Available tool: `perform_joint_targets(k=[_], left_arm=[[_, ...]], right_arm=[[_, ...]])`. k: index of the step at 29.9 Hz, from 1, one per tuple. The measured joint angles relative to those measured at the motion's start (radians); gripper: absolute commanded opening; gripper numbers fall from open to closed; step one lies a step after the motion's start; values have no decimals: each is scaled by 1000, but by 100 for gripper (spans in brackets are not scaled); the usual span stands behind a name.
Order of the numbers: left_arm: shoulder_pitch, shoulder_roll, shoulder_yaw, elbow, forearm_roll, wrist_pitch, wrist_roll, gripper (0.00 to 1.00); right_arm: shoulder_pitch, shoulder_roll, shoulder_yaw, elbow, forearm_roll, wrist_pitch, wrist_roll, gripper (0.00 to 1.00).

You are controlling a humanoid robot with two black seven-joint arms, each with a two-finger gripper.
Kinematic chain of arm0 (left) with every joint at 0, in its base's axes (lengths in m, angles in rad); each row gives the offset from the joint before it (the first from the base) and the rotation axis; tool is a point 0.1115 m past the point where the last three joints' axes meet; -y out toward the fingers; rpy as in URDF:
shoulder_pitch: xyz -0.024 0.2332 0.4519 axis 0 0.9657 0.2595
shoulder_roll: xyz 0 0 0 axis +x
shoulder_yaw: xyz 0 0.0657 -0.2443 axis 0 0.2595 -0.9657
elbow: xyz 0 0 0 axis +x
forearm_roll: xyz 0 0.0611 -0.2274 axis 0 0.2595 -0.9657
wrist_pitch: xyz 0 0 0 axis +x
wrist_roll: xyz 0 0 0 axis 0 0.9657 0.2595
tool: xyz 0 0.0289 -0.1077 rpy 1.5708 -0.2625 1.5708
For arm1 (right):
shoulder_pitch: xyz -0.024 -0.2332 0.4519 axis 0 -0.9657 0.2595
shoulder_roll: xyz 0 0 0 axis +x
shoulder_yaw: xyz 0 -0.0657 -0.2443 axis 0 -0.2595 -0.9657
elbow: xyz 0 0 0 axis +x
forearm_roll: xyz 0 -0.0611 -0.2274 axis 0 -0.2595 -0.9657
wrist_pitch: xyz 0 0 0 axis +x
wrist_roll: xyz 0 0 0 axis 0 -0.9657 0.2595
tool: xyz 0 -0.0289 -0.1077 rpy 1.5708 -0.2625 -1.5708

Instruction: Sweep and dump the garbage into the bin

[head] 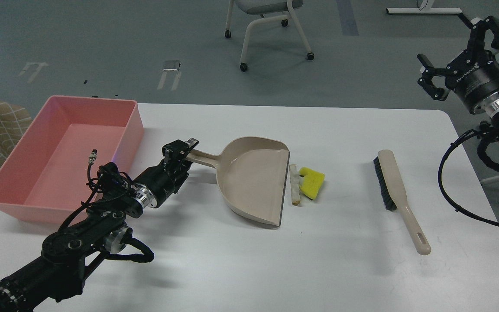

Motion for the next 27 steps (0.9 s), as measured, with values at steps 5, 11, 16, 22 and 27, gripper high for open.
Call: perform_joint_targets(k=[5, 11, 16, 22, 27], left_arm=[[-5, -1, 1, 10, 2, 1, -18, 5], [-8, -1, 2, 12, 5, 11, -38, 1], [-18, 1, 2, -3, 16, 21, -79, 1], [-32, 13, 3, -5, 33, 21, -98, 1], [-31, 16, 3, -6, 88, 20, -105, 1]], right_arm=[[0, 0, -1, 0, 0, 0, 0, 100], [-3, -1, -3, 11, 0, 1, 0, 100], [-45, -70, -39, 98, -58, -2, 1, 100], [-98, -246, -115, 286, -372, -4, 2, 100], [-228, -479, -122, 545, -531, 12, 2, 100]])
